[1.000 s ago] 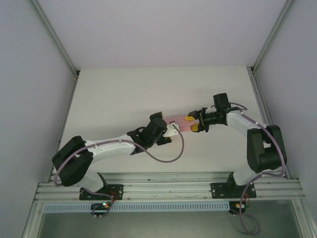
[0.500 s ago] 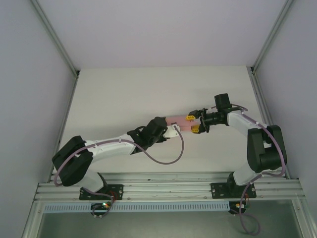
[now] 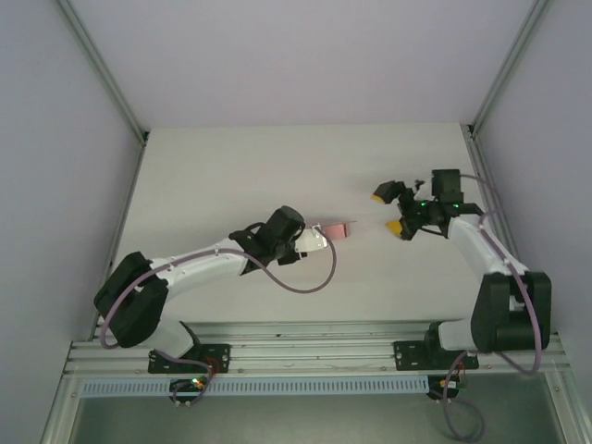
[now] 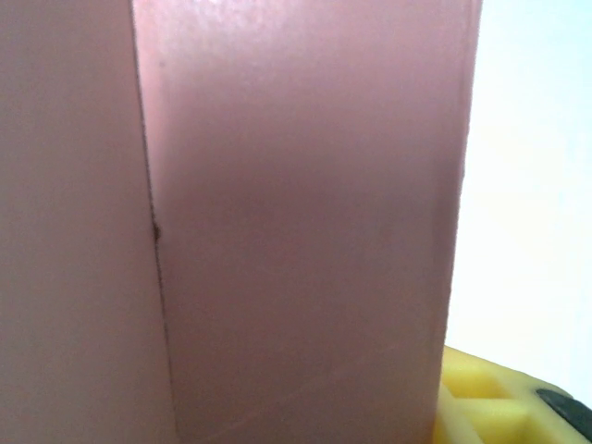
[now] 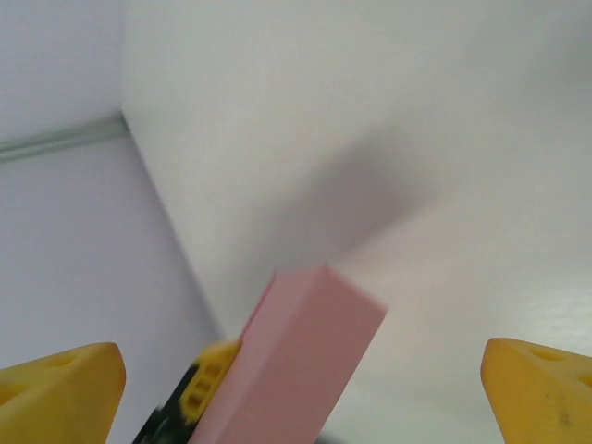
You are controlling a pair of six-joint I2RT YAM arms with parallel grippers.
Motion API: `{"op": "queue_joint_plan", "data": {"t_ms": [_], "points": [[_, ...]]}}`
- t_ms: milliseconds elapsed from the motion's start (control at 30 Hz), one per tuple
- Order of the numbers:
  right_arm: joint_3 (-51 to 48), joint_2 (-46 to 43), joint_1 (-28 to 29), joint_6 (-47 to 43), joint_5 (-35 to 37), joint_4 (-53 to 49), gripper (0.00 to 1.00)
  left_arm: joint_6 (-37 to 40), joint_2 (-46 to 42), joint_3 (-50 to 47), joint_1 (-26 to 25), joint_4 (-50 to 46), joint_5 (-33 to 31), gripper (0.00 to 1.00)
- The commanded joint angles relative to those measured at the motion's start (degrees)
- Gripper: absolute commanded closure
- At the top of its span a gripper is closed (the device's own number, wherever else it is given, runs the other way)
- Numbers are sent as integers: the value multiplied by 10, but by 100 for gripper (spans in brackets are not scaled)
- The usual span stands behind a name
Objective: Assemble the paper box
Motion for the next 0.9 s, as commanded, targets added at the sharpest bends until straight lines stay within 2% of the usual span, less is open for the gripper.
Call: {"op": "queue_joint_plan", "data": {"t_ms": [0,100,167,233,367,567,700,867], "points": [[-12,-48,1,-195,109,35,0,-19,-16,42,22,-132,95,59],[-27,-70,2,-324,57,68,0,-36,-8,69,48,-177,144,59],[-48,-80,7,-382,-23,107,0,-41,6,87,61,-202,157,58],[-44,-84,32,-454,-58,86,1,-44,26,115,68,-240,158,58],[-16,-80,87,-566,9,1,2,-40,74,167,70,-317,149,58],[-19,-70,123,-652,-3,-6,4,-35,135,223,69,-370,122,57],[-6,-47,155,-693,40,-24,3,-32,164,254,65,-393,119,58],[37,14,162,-709,45,-50,14,-25,174,255,65,-392,119,57]]}}
